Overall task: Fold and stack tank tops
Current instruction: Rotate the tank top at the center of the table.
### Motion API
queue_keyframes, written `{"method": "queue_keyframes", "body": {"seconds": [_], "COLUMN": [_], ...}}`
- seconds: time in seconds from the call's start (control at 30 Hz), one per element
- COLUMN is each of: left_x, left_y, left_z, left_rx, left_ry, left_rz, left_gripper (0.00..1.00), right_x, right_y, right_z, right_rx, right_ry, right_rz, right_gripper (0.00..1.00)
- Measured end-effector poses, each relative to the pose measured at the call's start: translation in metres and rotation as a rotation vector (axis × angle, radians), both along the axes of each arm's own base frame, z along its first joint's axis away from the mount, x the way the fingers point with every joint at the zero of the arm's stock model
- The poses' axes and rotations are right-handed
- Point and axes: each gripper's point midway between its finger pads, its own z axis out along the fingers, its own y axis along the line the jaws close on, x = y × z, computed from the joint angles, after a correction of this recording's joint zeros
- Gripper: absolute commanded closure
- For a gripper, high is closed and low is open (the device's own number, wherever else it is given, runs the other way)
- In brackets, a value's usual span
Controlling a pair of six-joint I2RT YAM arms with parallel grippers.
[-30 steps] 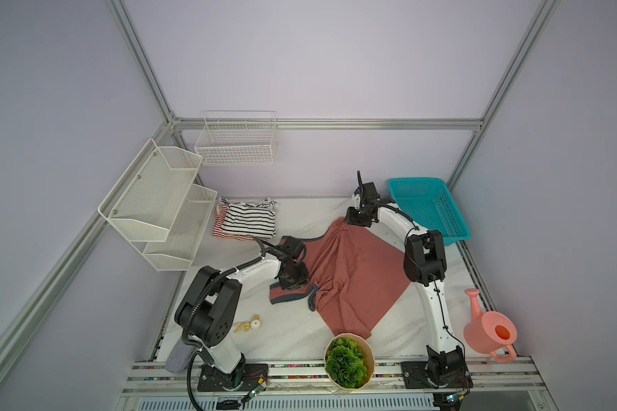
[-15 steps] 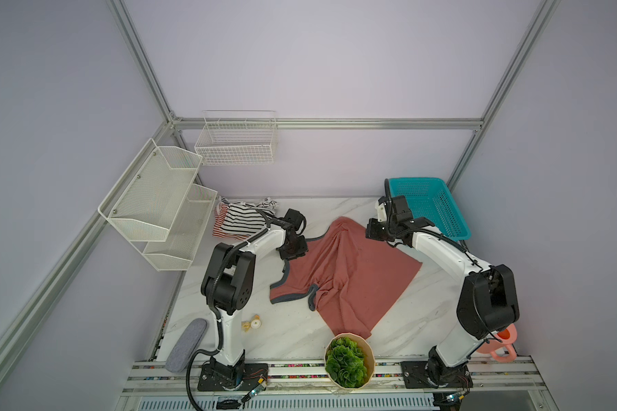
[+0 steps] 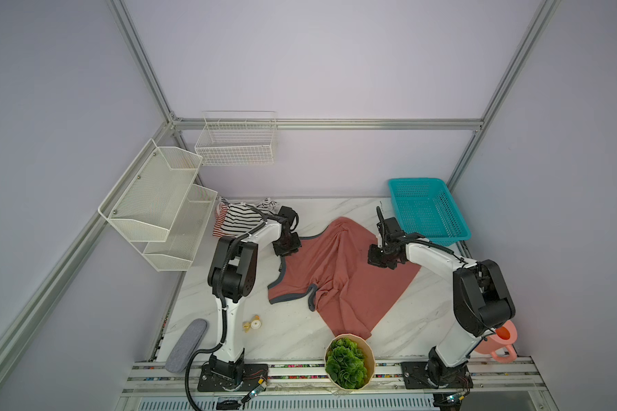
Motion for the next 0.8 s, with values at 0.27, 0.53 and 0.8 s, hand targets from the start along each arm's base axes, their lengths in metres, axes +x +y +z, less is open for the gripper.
{"method": "queue_keyframes", "body": {"seconds": [0.27,0.53,0.8], "left_x": [0.000,-0.019,-0.026], "left_y": [0.037,0.082,0.119], "left_z": [-0.001,-0.004,-0.004], "left_rx": [0.030,0.103,0.157], "left_ry": [-0.017,-0.002,0.010], "left_rz": [0.088,0.171,0.236], "left_gripper": [0.78,0.78,0.78], "right_x": [-0.012,0.001,0.051], "right_y": [-0.016,-0.019,-0.013], "right_z": [-0.030,-0.042,-0.041], "right_rx": [-0.097,-0.161,-0.229], "right_ry": [0.092,0.112,0.067], "right_rz": [-0.021,-0.017,-0.024], "right_gripper": [0.91,0.91,0.91]}}
